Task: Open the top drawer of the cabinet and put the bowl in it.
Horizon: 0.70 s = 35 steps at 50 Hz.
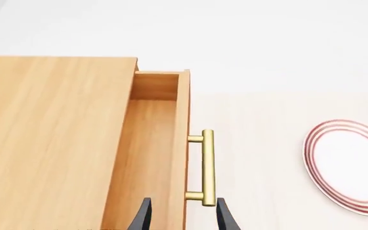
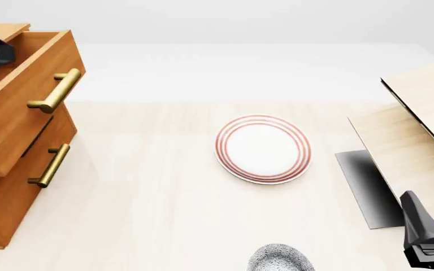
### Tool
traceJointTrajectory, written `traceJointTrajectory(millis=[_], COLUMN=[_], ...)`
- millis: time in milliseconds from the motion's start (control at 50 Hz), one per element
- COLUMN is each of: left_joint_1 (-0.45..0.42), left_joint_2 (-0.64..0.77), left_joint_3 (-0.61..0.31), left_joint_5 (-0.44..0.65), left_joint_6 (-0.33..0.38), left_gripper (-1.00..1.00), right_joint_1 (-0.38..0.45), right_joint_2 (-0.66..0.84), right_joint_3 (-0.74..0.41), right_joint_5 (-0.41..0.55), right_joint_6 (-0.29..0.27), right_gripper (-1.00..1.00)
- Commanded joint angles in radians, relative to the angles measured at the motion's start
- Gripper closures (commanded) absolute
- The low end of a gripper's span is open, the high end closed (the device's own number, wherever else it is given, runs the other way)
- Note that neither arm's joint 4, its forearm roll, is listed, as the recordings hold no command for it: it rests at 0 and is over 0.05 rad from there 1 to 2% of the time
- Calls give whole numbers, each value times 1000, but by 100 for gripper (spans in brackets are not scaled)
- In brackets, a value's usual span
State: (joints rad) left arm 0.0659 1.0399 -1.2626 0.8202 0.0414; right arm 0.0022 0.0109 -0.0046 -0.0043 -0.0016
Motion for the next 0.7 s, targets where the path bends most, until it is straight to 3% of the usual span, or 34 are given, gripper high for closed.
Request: traceJointTrajectory(millis=[20, 700], left_joint_1=[21, 7], left_joint_2=[5, 34], left_joint_3=[7, 85], left_joint_5=[-7, -72], left_joint_6=[-14, -24], left_gripper=[-100, -100], right_joint_1=[-1, -1], right_joint_2=[-1, -1], right_joint_3=[1, 1], right_joint_5=[1, 1], right_joint_6=[0, 0], right_gripper=[-100, -100])
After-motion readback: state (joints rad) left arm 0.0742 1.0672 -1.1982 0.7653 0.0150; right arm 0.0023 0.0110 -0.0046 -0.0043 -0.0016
